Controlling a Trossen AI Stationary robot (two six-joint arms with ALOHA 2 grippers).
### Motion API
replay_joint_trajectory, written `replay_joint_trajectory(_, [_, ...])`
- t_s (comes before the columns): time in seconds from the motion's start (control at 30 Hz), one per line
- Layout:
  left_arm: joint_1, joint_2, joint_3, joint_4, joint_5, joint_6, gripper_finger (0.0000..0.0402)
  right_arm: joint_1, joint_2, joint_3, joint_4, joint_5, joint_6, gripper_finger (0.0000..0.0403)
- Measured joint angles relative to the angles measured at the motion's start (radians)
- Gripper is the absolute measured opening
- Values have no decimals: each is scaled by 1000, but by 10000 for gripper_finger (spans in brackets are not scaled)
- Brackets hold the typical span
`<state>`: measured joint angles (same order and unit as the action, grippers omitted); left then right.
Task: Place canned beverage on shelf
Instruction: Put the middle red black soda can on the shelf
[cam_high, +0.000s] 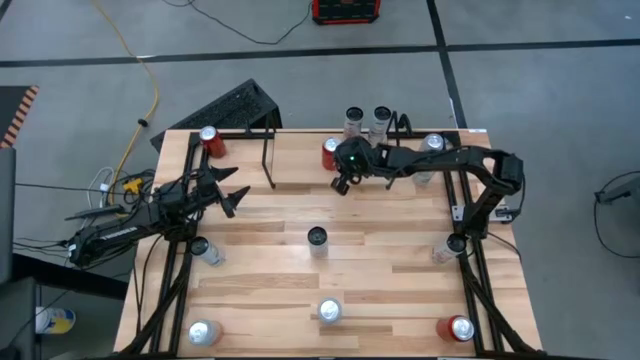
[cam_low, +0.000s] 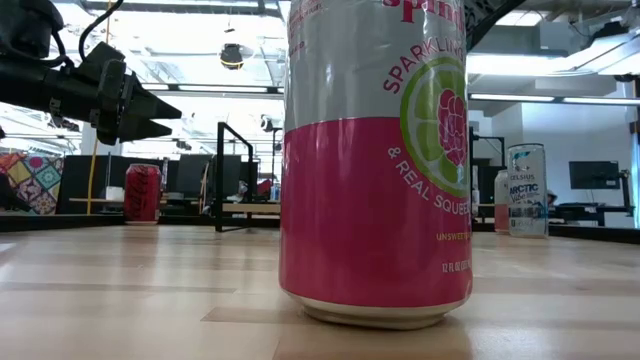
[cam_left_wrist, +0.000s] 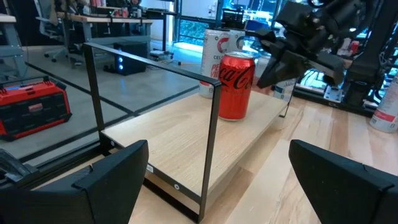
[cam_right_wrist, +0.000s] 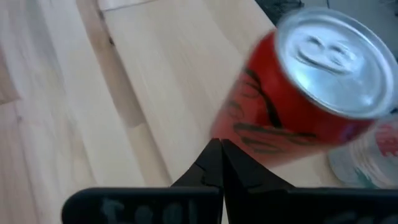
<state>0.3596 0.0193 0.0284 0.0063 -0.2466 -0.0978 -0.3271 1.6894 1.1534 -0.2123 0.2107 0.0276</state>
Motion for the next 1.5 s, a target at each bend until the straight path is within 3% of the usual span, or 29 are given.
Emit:
replay_joint_trajectory(0.5, [0, 0, 0, 0, 0, 0, 374, -62, 0, 0, 42, -7, -81, 19])
replay_joint_trajectory(0.67, [0, 0, 0, 0, 0, 0, 374, -43, -2, 0, 42, -82, -93, 19])
replay_joint_trajectory(1.5, [0, 0, 0, 0, 0, 0, 374, -104, 0, 0, 165, -81, -128, 20])
